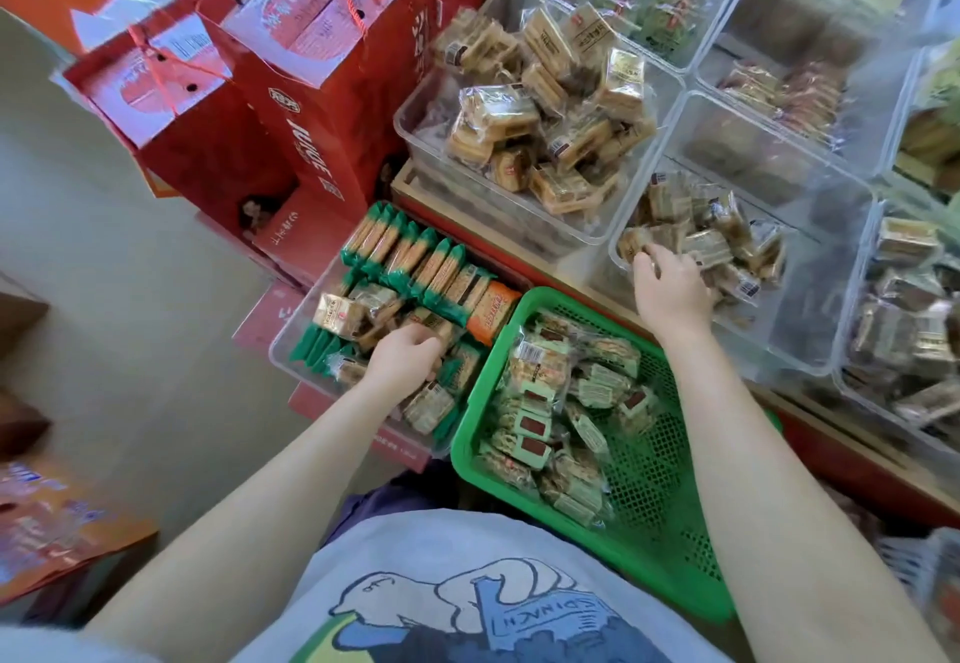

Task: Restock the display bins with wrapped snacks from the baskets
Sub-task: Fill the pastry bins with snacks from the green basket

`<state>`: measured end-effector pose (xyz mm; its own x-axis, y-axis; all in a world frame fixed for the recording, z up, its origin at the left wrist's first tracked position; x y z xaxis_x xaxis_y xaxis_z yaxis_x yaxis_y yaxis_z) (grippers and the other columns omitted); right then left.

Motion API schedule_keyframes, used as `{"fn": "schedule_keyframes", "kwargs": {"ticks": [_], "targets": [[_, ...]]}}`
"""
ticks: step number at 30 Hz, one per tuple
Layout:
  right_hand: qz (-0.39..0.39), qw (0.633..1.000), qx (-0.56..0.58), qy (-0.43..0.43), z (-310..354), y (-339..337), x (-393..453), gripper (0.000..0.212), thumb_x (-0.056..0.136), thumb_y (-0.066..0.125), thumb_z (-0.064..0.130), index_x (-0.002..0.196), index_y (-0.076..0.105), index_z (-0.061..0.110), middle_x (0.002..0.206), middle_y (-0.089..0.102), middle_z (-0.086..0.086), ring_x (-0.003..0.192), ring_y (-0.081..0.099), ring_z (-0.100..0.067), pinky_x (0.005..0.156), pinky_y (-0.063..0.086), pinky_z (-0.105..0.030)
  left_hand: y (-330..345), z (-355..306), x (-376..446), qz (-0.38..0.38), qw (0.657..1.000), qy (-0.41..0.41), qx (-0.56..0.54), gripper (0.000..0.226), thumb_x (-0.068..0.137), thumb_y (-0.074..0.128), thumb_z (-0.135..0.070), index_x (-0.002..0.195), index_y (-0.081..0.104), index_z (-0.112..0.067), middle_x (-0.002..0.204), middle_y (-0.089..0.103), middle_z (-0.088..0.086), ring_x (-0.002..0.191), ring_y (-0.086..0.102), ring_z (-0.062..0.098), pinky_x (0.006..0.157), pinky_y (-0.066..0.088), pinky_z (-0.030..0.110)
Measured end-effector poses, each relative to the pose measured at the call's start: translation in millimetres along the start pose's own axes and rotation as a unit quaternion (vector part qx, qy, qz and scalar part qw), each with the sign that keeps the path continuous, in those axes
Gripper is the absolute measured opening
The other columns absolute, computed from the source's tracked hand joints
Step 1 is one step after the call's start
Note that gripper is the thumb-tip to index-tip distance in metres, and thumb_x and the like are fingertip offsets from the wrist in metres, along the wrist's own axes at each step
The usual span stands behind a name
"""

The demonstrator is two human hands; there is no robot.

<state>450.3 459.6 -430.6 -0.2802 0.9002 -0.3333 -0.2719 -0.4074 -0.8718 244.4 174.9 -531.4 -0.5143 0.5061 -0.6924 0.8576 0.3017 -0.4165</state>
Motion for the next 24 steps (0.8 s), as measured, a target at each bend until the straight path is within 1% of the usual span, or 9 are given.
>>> {"fn": "schedule_keyframes", "kwargs": {"ticks": [5,8,10,12,13,15,18,21,24], "targets": [[-0.034,0.998,-0.060,-0.006,2.0,-4.4,-6.2,0.051,0.105,0.033,0.044,0.147,0.051,0.021,0.150,0.048,-0.014,0.140,0.038,-0.032,0.117,0.020,-0.051,2.3,5.7,-1.6,0.001,1.000,-0.009,0.001,0.032,0.099,0.045,-0.027,0.123,0.064,-0.016,0.094,0.068,0.000,0.084,0.068,0.020,0.085,0.058,0.041],[-0.173,0.977,-0.059,-0.109,33.8,-12.1,-38.2,0.039,0.100,0.046,0.027,0.130,0.061,0.007,0.138,0.056,-0.014,0.134,0.044,-0.032,0.117,0.026,-0.051,-2.8,9.9,-2.1,-0.018,1.000,-0.003,0.023,0.028,0.098,0.045,-0.025,0.120,0.063,-0.019,0.103,0.068,0.002,0.083,0.064,0.019,0.071,0.053,0.034],[-0.202,0.960,-0.024,-0.194,60.1,8.8,-65.5,0.030,0.095,0.048,0.018,0.116,0.064,0.005,0.121,0.063,-0.011,0.119,0.053,-0.029,0.109,0.038,-0.048,-7.4,19.2,-0.1,-0.033,0.999,-0.010,0.042,0.030,0.097,0.045,-0.025,0.122,0.061,-0.021,0.117,0.065,0.006,0.085,0.063,0.018,0.065,0.048,0.031],[-0.133,0.958,-0.004,-0.254,83.0,51.1,-82.4,0.027,0.093,0.049,0.016,0.110,0.066,0.005,0.108,0.065,-0.008,0.107,0.057,-0.027,0.099,0.044,-0.044,-12.1,34.2,5.7,-0.049,0.994,-0.016,0.096,0.040,0.096,0.045,-0.029,0.133,0.058,-0.021,0.137,0.054,0.006,0.105,0.062,0.027,0.068,0.053,0.033],[-0.067,0.961,-0.009,-0.269,90.3,80.7,-86.7,0.026,0.093,0.050,0.015,0.112,0.066,0.006,0.109,0.065,-0.008,0.106,0.058,-0.027,0.098,0.044,-0.043,-14.4,40.6,9.2,-0.058,0.988,-0.010,0.144,0.044,0.096,0.047,-0.032,0.138,0.055,-0.022,0.144,0.047,0.006,0.119,0.055,0.030,0.080,0.055,0.039],[0.076,0.956,-0.062,-0.277,97.9,142.6,-94.9,0.032,0.096,0.052,0.017,0.125,0.062,0.008,0.124,0.062,-0.009,0.116,0.055,-0.028,0.104,0.042,-0.041,-16.2,47.4,14.2,-0.074,0.966,0.025,0.247,0.051,0.098,0.050,-0.038,0.147,0.047,-0.025,0.154,0.039,0.008,0.138,0.038,0.032,0.107,0.042,0.048],[0.208,0.929,-0.146,-0.267,96.5,211.8,-103.0,0.053,0.099,0.049,0.020,0.151,0.039,0.019,0.153,0.041,-0.010,0.132,0.045,-0.032,0.110,0.040,-0.047,-8.0,59.3,17.9,-0.069,0.925,0.086,0.365,0.066,0.098,0.048,-0.043,0.157,0.024,-0.026,0.159,0.033,0.007,0.147,0.025,0.030,0.120,0.019,0.049],[0.256,0.919,-0.178,-0.242,95.6,247.7,-102.2,0.061,0.101,0.048,0.021,0.157,0.024,0.028,0.159,0.028,-0.015,0.141,0.035,-0.039,0.114,0.037,-0.051,0.0,78.5,17.3,-0.060,0.896,0.118,0.423,0.088,0.092,0.055,-0.047,0.161,0.004,-0.026,0.151,0.041,0.003,0.149,0.022,0.030,0.123,0.009,0.048],[0.242,0.914,-0.228,-0.231,101.8,265.1,-96.9,0.068,0.102,0.051,0.020,0.159,0.016,0.031,0.161,0.017,-0.021,0.148,0.024,-0.040,0.116,0.029,-0.049,-1.9,86.7,16.3,-0.090,0.892,0.150,0.417,0.087,0.092,0.057,-0.050,0.161,0.010,-0.026,0.155,0.040,0.002,0.151,0.021,0.030,0.123,0.007,0.047]]}}
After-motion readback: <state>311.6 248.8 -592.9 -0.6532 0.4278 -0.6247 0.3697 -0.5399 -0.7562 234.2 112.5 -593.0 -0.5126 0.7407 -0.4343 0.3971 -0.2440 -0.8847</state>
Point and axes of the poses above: each hand's wrist, its own x-axis towards the middle knuckle, its own y-axis out of the palm, z = x × y, the point moved 10 cm from there along x, towards the middle knuckle
